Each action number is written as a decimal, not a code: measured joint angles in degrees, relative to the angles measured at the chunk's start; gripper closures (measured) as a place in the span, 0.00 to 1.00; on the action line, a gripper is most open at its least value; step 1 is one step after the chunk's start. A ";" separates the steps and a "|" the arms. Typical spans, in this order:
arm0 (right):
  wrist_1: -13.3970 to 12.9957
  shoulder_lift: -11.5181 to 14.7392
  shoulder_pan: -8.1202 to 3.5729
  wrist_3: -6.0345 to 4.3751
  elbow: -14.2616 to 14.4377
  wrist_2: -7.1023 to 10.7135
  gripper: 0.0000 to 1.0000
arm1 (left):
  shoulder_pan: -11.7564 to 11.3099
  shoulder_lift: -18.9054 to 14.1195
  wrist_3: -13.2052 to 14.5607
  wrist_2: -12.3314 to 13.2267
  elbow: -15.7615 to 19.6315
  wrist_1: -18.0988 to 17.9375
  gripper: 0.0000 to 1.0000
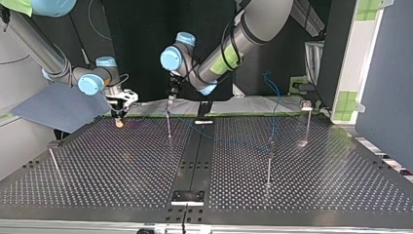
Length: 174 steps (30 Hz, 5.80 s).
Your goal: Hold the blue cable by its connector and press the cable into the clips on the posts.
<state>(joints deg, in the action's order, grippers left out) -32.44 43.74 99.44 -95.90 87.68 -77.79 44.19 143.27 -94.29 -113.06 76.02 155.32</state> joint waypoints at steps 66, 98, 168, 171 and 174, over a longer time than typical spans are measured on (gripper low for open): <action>0.62 -0.01 -1.13 -0.09 0.00 1.30 1.00 | 3.49 -14.73 -2.40 -11.09 13.89 -12.54 0.00; 0.78 -0.02 -1.31 -0.27 0.00 1.88 1.00 | 4.44 -29.75 -8.07 -11.75 28.93 -20.05 0.00; 0.88 -0.09 -1.76 -0.23 0.00 2.16 1.00 | -2.79 -49.32 -3.66 -10.75 62.03 -28.36 0.00; 0.94 -0.09 -1.83 -0.20 0.01 2.19 1.00 | -2.97 -49.31 -3.44 -10.73 62.24 -28.51 0.00; 0.96 -0.09 -1.85 -0.19 0.00 2.20 1.00 | -3.01 -49.29 -3.37 -10.73 62.29 -28.55 0.00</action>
<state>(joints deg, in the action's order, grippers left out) -31.48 43.65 97.59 -96.09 87.68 -75.60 41.18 93.98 -97.67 -123.79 138.30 126.77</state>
